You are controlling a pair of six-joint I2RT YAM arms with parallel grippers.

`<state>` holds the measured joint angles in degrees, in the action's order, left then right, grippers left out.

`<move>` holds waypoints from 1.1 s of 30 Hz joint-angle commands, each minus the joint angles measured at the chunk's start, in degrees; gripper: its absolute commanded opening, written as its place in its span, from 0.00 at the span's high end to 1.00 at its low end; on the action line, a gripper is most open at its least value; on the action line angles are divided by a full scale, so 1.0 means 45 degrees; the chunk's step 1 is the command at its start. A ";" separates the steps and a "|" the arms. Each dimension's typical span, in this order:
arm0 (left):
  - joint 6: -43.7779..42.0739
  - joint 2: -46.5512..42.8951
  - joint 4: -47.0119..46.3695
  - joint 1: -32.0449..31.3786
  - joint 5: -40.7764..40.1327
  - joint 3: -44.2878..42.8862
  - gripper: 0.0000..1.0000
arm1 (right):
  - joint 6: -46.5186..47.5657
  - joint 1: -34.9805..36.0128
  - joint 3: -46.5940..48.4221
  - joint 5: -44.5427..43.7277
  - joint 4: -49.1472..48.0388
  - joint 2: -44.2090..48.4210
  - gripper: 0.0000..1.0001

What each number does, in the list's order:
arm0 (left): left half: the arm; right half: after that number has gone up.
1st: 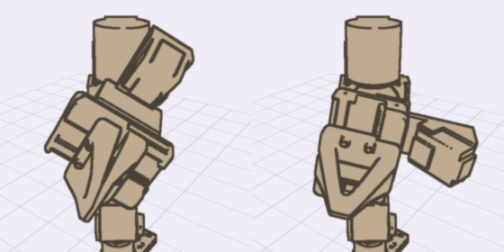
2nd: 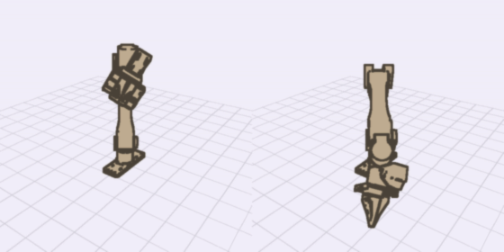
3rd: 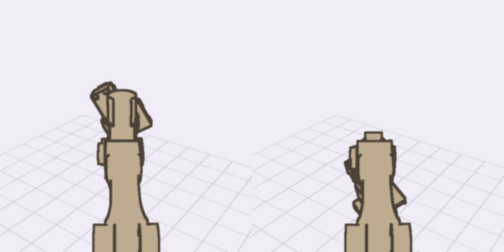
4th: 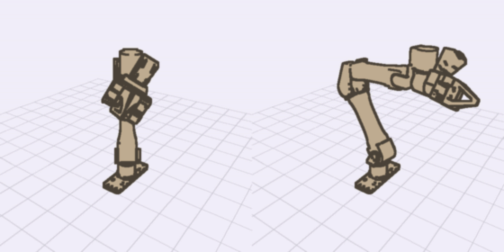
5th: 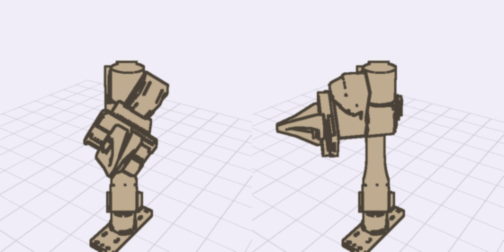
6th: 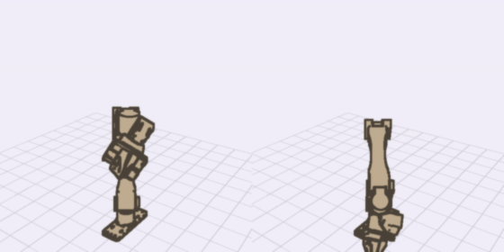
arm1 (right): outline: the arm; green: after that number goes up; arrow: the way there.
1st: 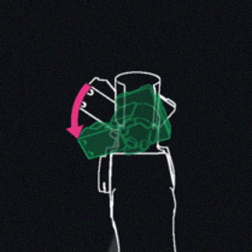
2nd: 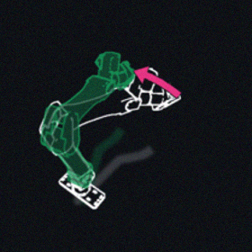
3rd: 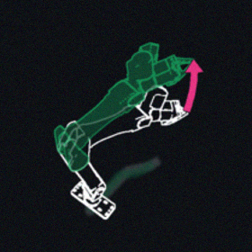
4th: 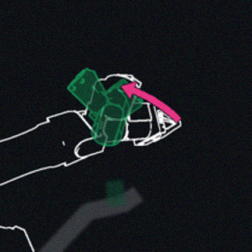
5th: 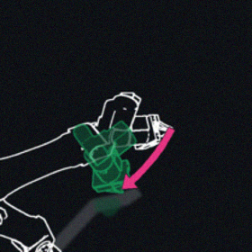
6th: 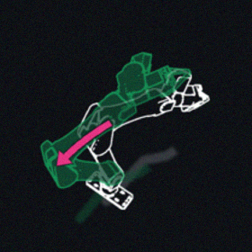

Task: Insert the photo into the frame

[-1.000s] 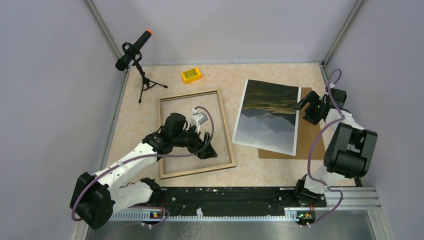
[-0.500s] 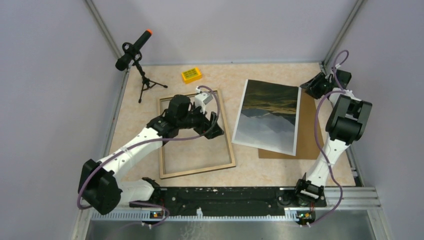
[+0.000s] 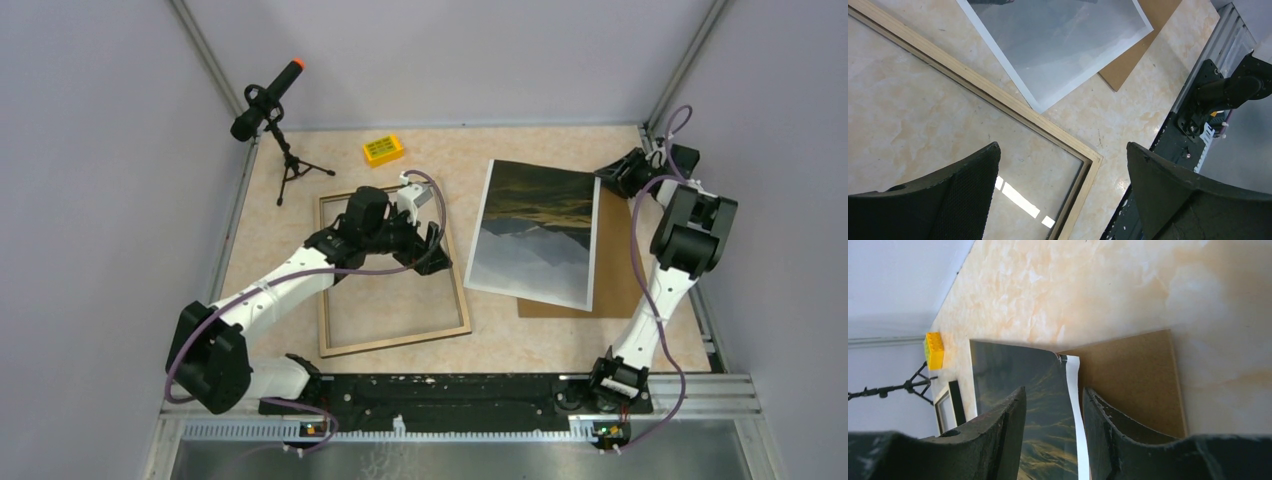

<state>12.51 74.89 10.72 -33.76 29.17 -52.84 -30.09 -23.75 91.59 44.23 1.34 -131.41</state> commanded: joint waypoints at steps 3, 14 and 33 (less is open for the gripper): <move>0.0073 -0.0081 -0.0746 -0.0033 0.0473 0.0040 0.02 | -0.0271 0.0346 -0.0009 0.1647 -0.0974 -0.0328 0.56; 0.0198 -0.0169 -0.0862 -0.0042 0.0681 0.0168 0.02 | -0.2288 0.0636 -0.2723 0.2598 -0.4329 0.1044 0.62; 0.0395 -0.0479 -0.1167 0.0114 0.0815 0.0370 0.02 | -0.3459 0.1119 -0.7379 0.1592 -0.4910 0.5263 0.96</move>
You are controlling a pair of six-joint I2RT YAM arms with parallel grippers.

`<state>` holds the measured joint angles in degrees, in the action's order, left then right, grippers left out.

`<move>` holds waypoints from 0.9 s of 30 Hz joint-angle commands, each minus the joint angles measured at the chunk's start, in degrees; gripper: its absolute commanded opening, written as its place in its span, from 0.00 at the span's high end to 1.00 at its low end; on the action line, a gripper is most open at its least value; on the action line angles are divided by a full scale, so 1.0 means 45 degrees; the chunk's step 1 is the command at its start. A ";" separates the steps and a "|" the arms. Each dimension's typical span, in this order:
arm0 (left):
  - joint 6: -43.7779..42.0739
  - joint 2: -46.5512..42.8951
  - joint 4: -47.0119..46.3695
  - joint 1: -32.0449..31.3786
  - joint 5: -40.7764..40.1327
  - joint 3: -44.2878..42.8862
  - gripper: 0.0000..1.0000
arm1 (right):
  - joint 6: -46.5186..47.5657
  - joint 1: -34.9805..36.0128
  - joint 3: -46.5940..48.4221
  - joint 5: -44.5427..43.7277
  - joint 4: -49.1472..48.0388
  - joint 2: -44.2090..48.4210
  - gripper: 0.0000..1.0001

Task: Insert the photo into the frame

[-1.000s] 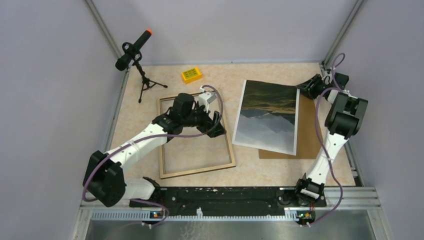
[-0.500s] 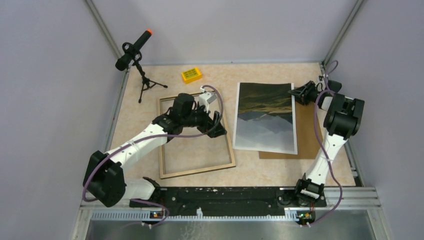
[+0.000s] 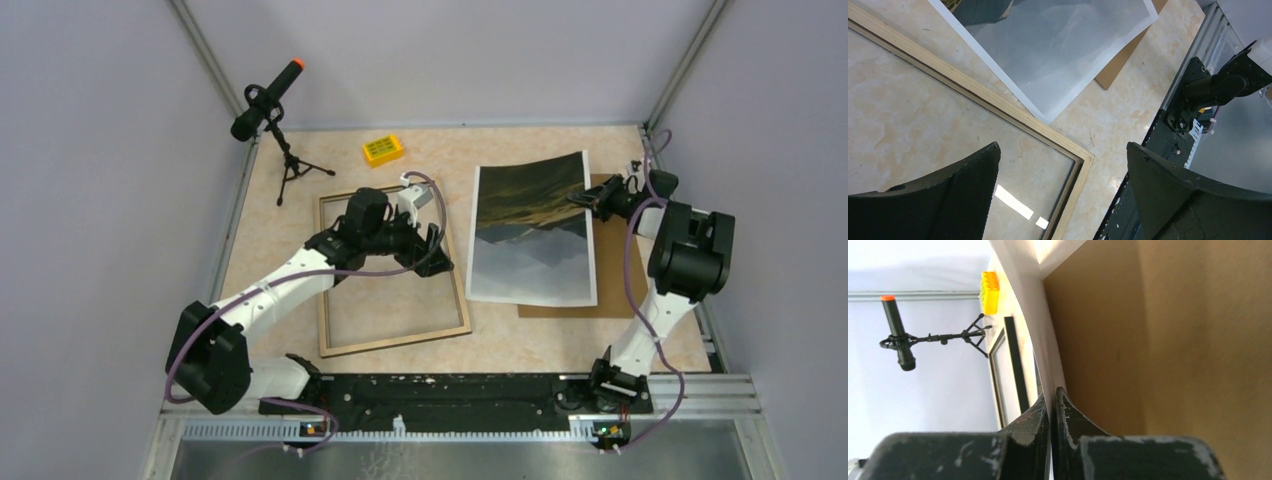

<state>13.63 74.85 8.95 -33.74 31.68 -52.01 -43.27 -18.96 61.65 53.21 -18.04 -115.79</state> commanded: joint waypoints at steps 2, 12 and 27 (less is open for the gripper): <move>0.0202 -0.0643 -0.0866 0.0185 0.0250 0.0297 0.02 | -0.0126 0.0059 -0.0946 -0.0589 0.0288 0.2720 0.98; 0.0856 -0.1556 -0.1254 0.0352 0.0817 0.0449 0.02 | 0.3412 0.0928 0.1217 -0.3569 0.8241 0.7461 1.00; 0.7896 -0.3893 -0.2613 0.0351 0.1944 0.0553 0.02 | 0.1508 0.7898 0.5859 -1.2138 1.3434 0.9338 1.00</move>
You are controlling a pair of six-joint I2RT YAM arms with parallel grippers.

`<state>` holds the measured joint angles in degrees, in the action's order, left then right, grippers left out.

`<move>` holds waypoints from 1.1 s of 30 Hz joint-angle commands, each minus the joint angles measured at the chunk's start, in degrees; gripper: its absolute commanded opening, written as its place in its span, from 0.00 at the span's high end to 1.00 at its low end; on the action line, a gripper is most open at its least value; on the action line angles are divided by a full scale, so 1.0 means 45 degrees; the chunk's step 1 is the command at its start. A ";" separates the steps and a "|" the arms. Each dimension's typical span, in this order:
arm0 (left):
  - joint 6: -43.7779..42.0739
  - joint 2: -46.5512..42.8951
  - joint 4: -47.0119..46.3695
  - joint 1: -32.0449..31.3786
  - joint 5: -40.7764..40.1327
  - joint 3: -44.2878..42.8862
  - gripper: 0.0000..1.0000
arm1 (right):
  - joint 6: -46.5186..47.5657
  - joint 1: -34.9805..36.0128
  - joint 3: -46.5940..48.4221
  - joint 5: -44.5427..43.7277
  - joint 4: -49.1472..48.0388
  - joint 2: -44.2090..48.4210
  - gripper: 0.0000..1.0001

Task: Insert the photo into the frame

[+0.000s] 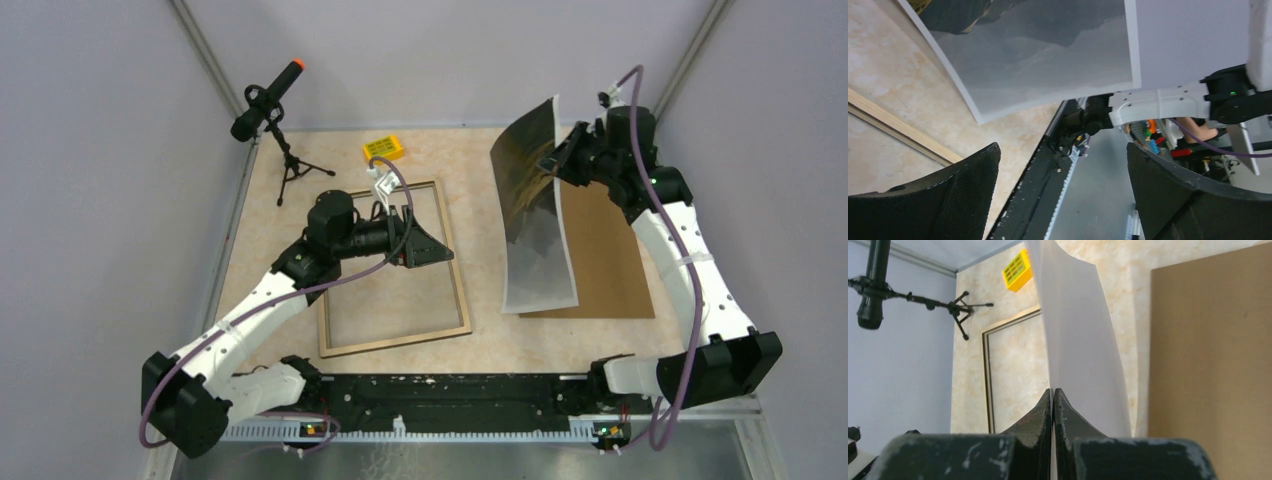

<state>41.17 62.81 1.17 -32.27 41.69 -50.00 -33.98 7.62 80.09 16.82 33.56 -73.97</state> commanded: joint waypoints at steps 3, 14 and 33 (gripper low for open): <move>0.1406 -0.1986 -0.0713 0.0038 -0.1783 0.0453 0.02 | -0.0558 0.3611 0.2121 -0.5936 0.2179 0.0028 1.00; -0.0387 -0.2565 0.3506 0.0095 -0.5847 -0.0734 0.01 | -0.1385 0.8000 0.3733 -0.8423 0.1174 -0.3572 1.00; -0.5177 -0.2892 0.7493 0.5375 -0.8318 -0.2750 0.02 | -0.6467 0.9499 0.2706 -0.6050 -0.5847 -0.7863 1.00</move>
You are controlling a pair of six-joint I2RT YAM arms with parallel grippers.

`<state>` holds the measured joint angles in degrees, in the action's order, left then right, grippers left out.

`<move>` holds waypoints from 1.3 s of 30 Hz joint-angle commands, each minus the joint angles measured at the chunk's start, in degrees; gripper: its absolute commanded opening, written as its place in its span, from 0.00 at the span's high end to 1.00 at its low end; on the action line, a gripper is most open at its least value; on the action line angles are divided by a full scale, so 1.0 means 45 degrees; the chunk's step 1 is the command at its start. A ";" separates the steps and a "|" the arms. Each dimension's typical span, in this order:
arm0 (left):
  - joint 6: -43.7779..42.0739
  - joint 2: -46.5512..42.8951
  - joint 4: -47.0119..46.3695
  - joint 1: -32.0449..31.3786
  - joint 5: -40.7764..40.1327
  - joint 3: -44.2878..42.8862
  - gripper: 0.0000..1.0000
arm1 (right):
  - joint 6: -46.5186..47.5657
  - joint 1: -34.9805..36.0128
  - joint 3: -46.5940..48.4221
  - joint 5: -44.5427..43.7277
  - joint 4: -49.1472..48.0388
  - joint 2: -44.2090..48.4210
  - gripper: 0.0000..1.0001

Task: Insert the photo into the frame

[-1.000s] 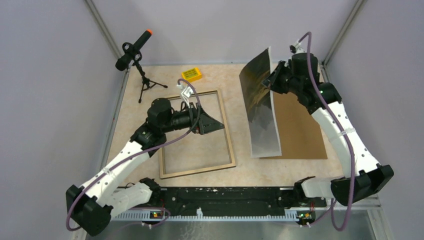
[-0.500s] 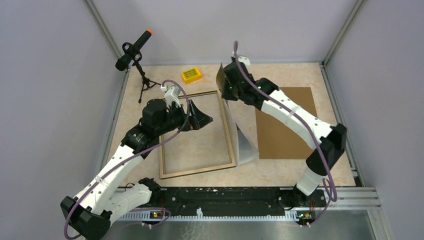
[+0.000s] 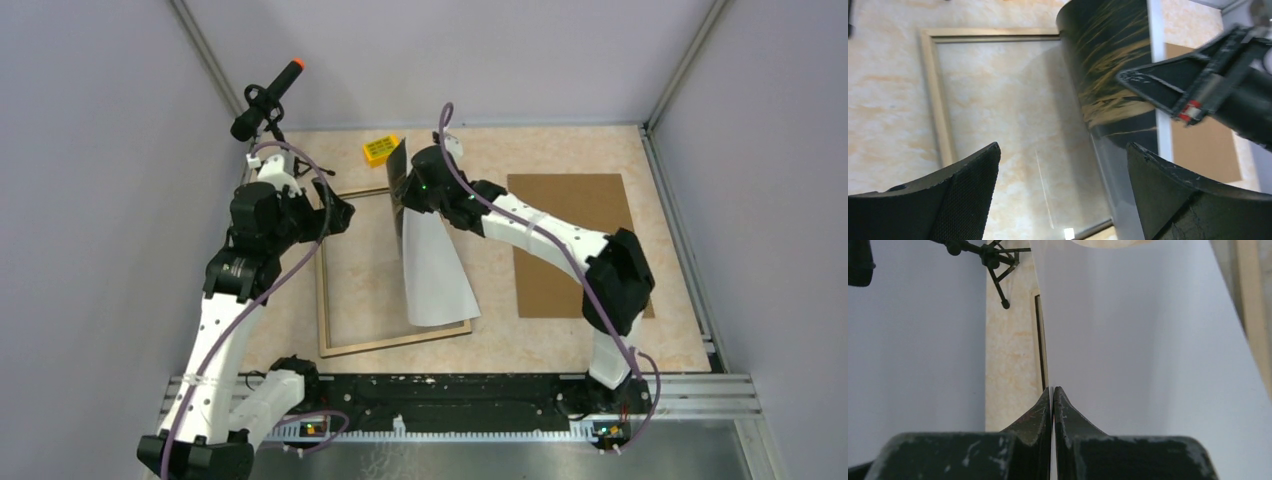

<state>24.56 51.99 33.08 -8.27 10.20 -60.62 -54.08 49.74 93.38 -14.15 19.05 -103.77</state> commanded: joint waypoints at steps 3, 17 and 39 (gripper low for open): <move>-0.1777 -0.0708 0.0227 -0.0040 -0.1607 -0.0186 0.02 | -0.2915 0.0168 0.0080 0.1294 -0.3206 -0.2366 1.00; -0.2399 -0.1209 -0.0663 -0.1099 -0.2600 0.1570 0.02 | -0.4040 0.0588 0.1099 0.0422 -0.2766 -0.4775 0.78; -0.1602 -0.0456 -0.1771 -0.1594 -0.1225 0.2241 0.01 | 0.3733 -0.6210 -0.8476 1.0960 -0.5484 0.3024 0.11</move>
<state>15.11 48.31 30.20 -15.27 -1.93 -50.87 -38.30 28.18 66.87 23.38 2.24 -95.55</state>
